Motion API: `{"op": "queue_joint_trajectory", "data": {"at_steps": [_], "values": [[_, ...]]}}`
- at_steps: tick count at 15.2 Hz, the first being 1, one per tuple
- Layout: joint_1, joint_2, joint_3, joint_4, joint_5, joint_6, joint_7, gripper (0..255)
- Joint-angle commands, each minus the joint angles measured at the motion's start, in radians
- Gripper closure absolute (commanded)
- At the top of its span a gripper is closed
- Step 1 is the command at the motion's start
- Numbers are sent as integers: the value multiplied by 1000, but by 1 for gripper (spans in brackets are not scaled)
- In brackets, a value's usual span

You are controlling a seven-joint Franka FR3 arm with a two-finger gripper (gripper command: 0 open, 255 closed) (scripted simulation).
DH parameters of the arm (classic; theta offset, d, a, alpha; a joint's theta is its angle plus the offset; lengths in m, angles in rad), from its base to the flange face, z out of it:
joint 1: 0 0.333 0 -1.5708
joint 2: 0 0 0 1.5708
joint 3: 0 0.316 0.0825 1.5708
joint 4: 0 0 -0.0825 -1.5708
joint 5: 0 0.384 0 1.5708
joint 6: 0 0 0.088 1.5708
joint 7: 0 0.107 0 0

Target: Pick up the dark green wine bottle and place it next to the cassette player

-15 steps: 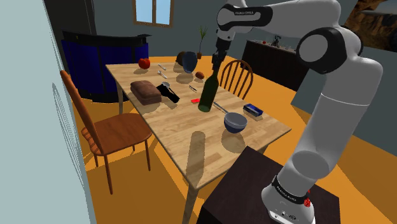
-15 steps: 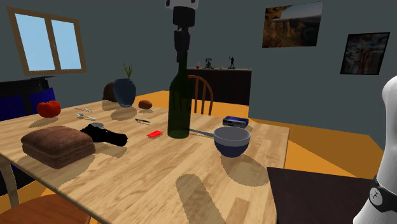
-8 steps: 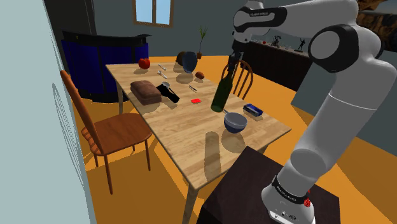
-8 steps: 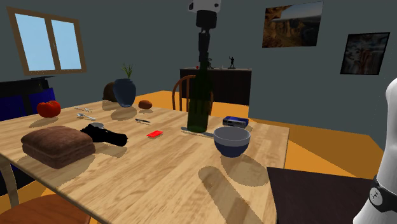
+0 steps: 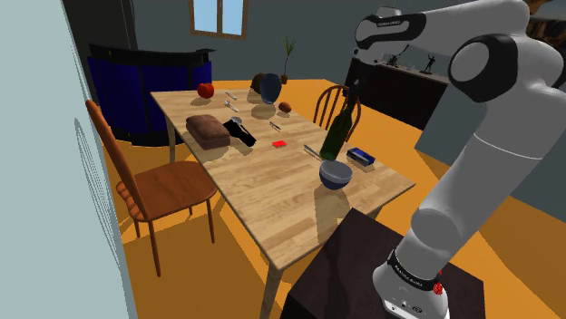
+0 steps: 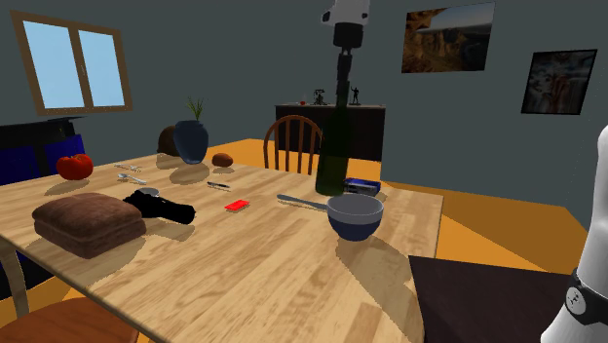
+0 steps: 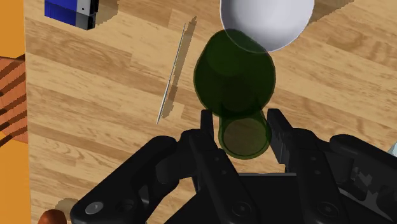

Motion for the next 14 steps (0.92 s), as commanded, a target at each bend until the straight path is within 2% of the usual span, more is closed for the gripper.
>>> {"op": "queue_joint_trajectory", "data": {"at_steps": [1, 8, 14], "values": [[-23, -5, -23, -2, 3, -4, -48, 255], [-110, 27, -106, 36, 36, -24, -224, 255], [-199, 102, -176, 118, 93, -57, -386, 255]]}}
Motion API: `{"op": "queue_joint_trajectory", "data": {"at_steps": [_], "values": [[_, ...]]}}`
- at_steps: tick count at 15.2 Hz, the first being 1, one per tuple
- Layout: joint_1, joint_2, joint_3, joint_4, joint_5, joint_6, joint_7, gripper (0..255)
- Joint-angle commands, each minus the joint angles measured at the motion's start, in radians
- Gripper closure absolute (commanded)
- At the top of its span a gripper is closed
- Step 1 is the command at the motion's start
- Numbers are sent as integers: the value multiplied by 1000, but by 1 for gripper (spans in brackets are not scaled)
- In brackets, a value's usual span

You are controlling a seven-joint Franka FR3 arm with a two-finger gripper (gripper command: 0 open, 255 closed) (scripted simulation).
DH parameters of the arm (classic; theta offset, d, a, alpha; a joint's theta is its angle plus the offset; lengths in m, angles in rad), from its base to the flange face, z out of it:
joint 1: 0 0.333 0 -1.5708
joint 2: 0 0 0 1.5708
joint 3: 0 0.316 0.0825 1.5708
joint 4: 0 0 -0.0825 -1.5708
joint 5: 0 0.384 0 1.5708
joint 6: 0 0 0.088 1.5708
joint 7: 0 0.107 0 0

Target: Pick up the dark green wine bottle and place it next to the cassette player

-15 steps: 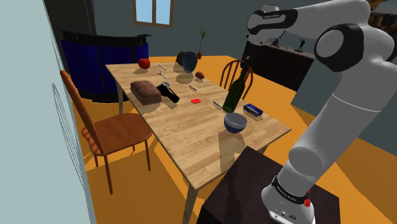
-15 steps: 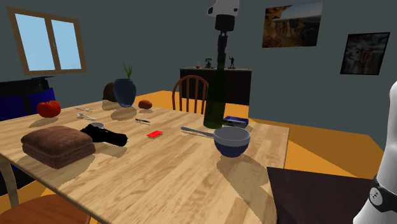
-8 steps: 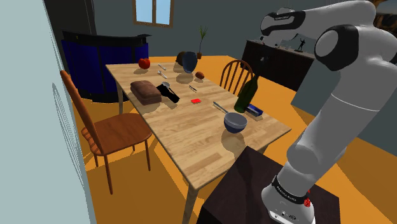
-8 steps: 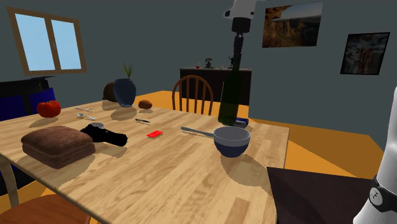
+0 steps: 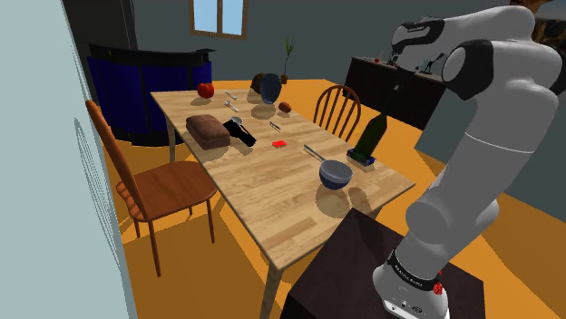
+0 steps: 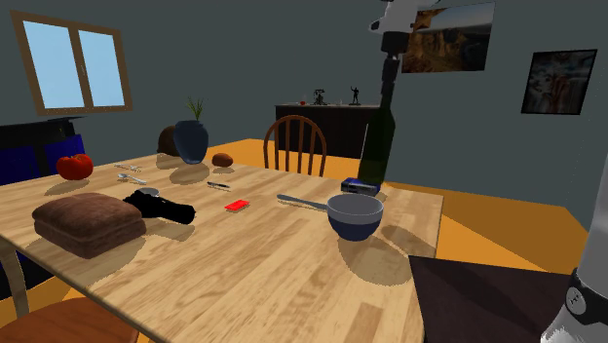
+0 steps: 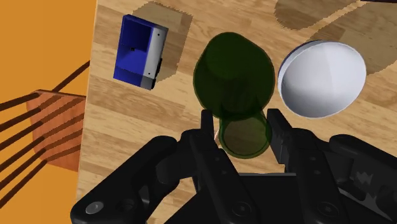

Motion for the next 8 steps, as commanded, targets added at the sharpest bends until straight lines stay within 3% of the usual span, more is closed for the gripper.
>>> {"op": "queue_joint_trajectory", "data": {"at_steps": [1, 8], "values": [[-35, 37, -23, 47, 27, -21, -59, 255], [-186, 192, -77, 225, 136, -95, -248, 255]]}}
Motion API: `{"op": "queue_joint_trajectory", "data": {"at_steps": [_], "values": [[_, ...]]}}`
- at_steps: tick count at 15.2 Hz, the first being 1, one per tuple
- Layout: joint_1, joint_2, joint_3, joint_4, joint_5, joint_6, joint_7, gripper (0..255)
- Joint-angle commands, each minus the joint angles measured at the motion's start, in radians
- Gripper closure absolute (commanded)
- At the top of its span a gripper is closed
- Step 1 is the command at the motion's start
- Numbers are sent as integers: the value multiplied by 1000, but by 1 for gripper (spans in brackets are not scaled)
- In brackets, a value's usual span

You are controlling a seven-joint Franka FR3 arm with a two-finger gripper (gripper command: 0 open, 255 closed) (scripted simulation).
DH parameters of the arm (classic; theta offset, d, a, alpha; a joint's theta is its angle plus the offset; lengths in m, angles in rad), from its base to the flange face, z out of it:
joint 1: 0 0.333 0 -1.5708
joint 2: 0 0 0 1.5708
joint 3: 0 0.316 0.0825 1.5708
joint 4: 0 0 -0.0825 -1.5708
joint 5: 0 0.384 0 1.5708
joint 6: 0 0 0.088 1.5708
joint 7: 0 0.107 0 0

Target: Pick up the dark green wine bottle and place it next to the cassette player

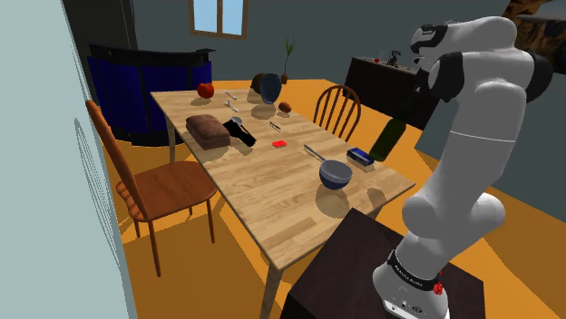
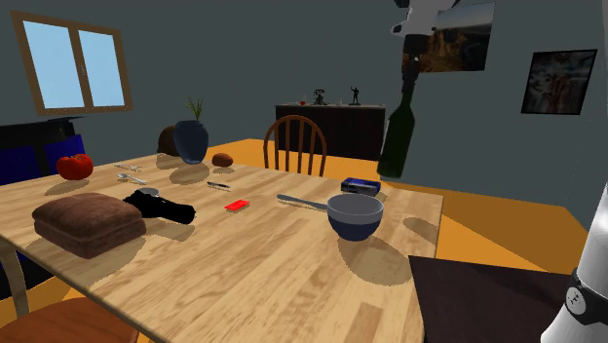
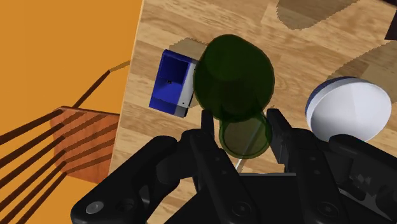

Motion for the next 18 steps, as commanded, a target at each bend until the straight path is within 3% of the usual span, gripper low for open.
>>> {"op": "queue_joint_trajectory", "data": {"at_steps": [1, 8, 18], "values": [[-47, 41, -10, 46, 30, -18, -51, 255], [-284, 269, -8, 368, 165, -156, -194, 255], [-239, 241, -11, 195, 152, -18, -219, 255]]}}
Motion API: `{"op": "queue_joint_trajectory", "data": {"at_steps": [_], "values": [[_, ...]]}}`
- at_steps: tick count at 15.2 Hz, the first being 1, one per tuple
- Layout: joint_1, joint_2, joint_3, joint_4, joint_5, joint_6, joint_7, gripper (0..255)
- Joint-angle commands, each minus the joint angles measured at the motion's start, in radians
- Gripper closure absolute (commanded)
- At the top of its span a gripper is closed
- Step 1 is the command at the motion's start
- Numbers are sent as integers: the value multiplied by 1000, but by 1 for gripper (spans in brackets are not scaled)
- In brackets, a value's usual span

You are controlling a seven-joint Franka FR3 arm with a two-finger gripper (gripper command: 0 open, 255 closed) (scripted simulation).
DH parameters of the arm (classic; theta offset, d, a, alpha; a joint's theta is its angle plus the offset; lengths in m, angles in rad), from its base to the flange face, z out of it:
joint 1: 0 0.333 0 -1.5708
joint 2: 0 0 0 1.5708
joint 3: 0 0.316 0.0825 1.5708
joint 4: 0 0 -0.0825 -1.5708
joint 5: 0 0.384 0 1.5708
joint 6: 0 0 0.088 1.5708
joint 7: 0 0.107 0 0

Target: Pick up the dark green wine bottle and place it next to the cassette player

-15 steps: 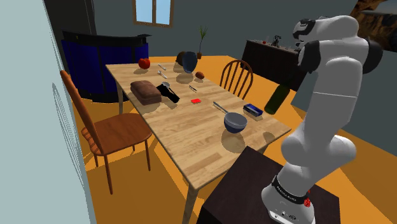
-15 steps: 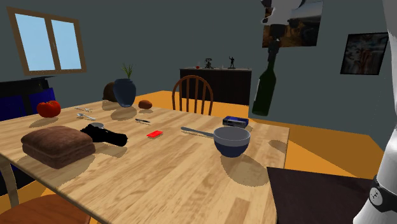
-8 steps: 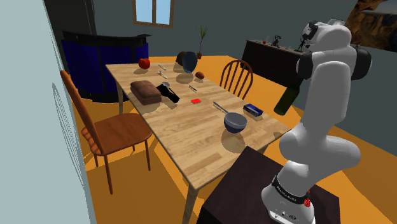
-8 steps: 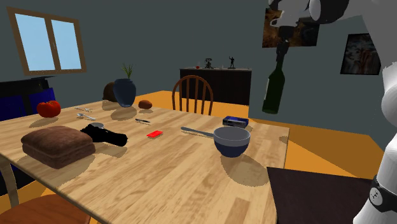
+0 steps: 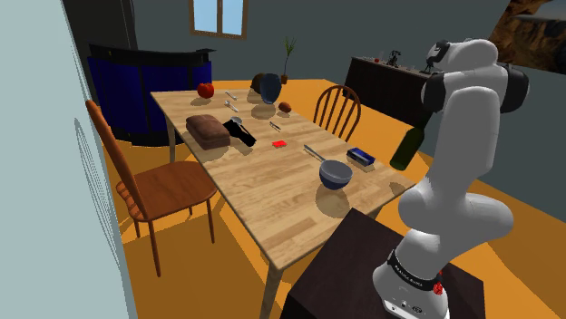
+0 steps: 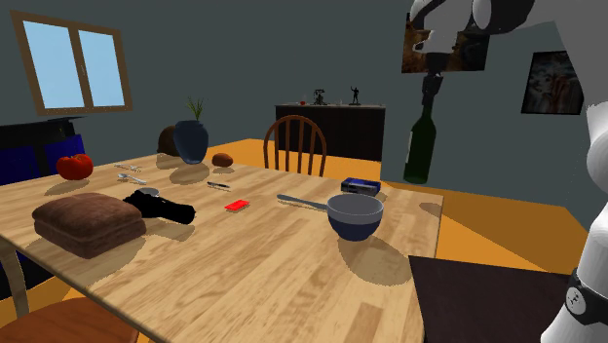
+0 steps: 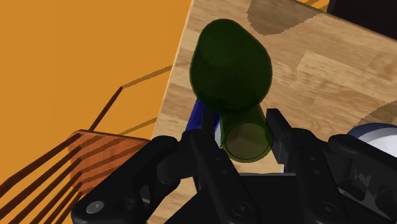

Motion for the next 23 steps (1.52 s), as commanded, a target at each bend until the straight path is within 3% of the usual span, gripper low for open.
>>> {"op": "queue_joint_trajectory", "data": {"at_steps": [1, 8, 16, 17, 23], "values": [[12, -9, -1, -45, -3, 35, -6, 255], [35, -12, 2, -158, 1, 141, -25, 255], [35, -12, 2, -158, 1, 141, -25, 255], [35, -12, 2, -158, 1, 141, -25, 0], [29, -16, -1, -130, -2, 110, -21, 0]]}}
